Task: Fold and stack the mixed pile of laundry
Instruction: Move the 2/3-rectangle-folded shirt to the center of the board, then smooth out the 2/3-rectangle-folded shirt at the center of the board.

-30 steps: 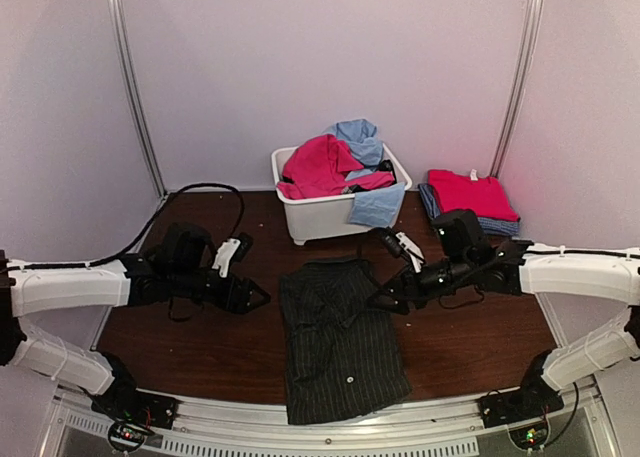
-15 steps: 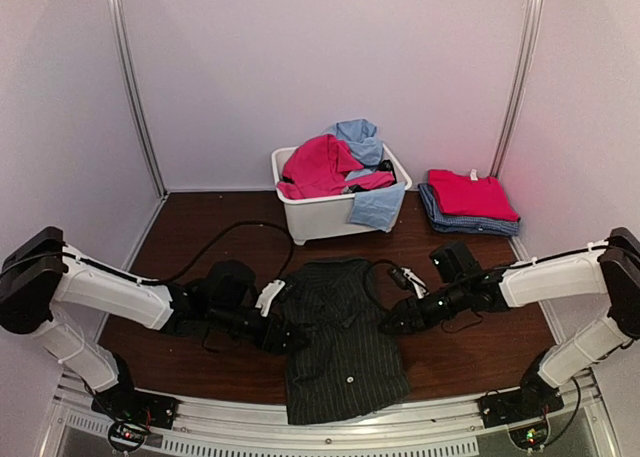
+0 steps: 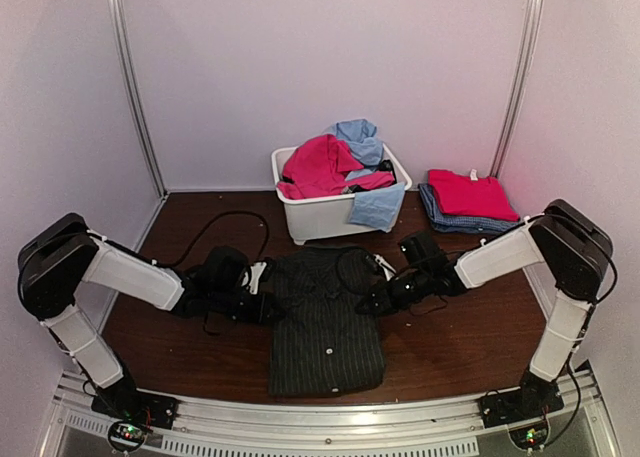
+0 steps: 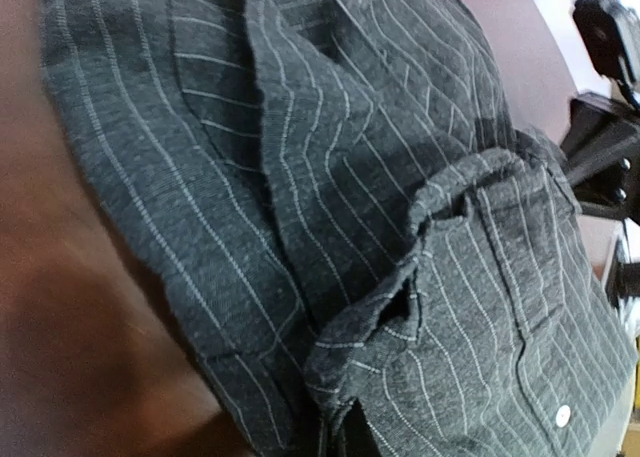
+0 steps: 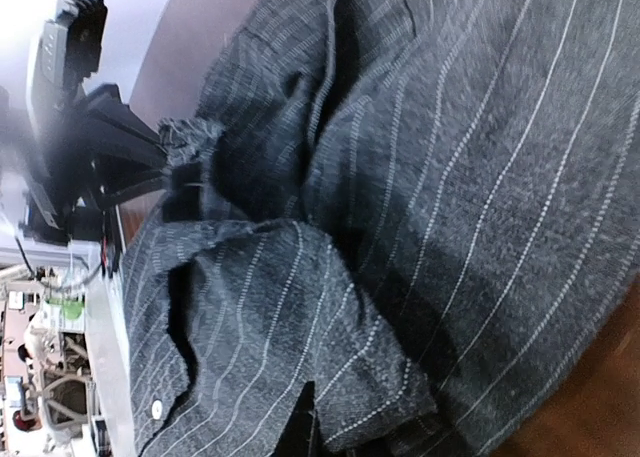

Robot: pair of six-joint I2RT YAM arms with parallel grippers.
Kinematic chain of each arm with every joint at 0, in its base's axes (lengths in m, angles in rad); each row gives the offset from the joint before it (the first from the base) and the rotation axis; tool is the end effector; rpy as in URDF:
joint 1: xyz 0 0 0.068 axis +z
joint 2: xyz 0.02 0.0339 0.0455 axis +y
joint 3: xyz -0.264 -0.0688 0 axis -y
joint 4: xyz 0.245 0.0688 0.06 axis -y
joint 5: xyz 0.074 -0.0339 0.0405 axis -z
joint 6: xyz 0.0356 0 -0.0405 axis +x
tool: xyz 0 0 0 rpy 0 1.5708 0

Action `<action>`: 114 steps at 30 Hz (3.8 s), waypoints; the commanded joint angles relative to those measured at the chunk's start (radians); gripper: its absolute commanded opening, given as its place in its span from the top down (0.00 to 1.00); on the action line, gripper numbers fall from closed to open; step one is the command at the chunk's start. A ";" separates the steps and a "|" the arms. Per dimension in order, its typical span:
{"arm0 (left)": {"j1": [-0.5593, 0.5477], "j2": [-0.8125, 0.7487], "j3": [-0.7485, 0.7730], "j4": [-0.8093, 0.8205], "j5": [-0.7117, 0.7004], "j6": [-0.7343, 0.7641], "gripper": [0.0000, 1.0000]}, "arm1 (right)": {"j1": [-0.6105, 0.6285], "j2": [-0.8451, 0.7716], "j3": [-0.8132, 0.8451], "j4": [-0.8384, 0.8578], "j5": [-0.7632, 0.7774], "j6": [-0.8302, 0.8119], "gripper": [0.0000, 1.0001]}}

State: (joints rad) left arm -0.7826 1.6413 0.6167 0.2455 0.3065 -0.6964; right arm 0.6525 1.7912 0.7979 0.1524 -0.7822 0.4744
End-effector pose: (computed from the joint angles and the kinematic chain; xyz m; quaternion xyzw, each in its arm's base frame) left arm 0.2009 -0.2149 0.1228 0.0981 0.9085 -0.3609 0.1866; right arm 0.2453 0.2190 0.1246 -0.2123 0.8481 0.4773 0.0887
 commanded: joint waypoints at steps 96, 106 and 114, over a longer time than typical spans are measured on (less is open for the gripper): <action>-0.131 -0.477 -0.316 -0.066 0.005 -0.032 0.50 | 0.222 -0.378 -0.295 -0.104 0.156 0.169 0.39; -0.112 -0.424 -0.129 -0.068 -0.073 0.139 0.42 | 0.169 -0.313 -0.079 -0.008 0.114 0.109 0.45; -0.003 -0.075 -0.062 0.244 0.051 0.098 0.57 | 0.099 -0.025 -0.035 0.200 0.036 0.135 0.52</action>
State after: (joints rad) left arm -0.8497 1.4498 0.5163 0.2787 0.2802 -0.5961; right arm 0.8043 1.6768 0.7635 0.2512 -0.7017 0.6079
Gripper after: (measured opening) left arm 0.451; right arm 0.499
